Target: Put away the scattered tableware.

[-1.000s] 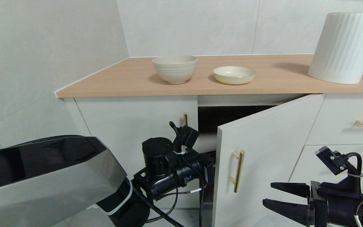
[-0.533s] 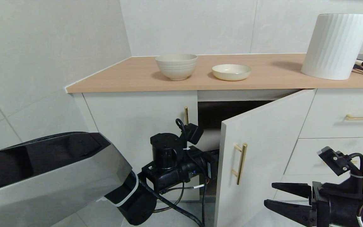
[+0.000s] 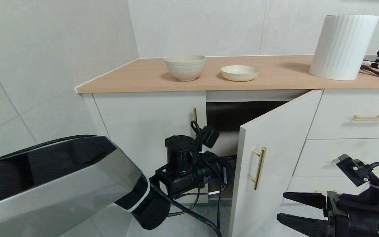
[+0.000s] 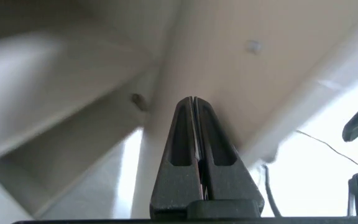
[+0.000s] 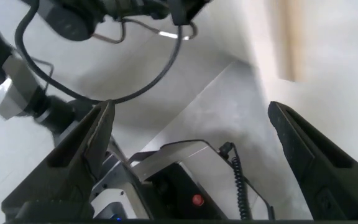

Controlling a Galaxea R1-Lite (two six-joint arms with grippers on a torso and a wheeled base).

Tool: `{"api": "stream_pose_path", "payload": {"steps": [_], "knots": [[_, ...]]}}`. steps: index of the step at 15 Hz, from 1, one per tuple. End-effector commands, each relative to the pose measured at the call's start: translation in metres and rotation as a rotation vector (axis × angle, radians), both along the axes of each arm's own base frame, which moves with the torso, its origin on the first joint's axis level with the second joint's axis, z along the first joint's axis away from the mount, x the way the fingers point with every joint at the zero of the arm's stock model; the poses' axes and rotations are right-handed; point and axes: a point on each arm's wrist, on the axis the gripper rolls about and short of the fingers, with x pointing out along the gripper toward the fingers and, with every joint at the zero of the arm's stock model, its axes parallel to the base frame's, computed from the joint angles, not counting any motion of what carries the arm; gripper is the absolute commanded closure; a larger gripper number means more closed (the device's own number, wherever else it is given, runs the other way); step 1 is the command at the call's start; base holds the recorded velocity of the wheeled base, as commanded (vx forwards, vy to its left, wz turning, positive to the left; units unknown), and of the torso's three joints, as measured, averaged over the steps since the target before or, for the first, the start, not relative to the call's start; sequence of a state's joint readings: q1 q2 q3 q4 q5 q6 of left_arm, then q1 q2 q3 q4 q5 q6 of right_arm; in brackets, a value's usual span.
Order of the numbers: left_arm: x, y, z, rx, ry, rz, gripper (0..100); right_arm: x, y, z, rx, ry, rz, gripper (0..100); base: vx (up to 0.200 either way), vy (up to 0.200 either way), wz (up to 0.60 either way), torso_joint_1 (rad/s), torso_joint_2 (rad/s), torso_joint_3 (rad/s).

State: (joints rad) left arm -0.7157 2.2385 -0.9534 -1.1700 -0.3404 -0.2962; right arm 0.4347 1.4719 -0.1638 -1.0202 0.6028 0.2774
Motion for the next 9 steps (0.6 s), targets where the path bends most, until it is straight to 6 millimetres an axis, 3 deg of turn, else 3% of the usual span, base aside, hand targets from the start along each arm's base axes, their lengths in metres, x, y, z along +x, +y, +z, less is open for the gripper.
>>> {"api": "stream_pose_path", "payload": {"steps": [1,6,7,9], "knots": [[0.005,-0.003,0.0,-0.003,-0.003,0.006,100,-0.002,0.001,0.0,-0.001,0.002,0.012,0,0.0,0.0,0.0,0.0,0.0,0.0],[0.015,-0.016,-0.001,0.002,0.003,-0.001,100,-0.008,0.004,0.003,0.007,-0.015,0.042,0,0.0,0.0,0.0,0.0,0.0,0.0],[0.011,-0.022,0.001,0.0,0.001,-0.016,100,-0.01,0.005,0.005,0.013,-0.025,0.049,0,0.0,0.0,0.0,0.0,0.0,0.0],[-0.015,-0.045,0.019,-0.019,-0.019,-0.094,100,-0.023,0.006,0.017,0.048,-0.088,0.093,0,0.0,0.0,0.0,0.0,0.0,0.0]]}}
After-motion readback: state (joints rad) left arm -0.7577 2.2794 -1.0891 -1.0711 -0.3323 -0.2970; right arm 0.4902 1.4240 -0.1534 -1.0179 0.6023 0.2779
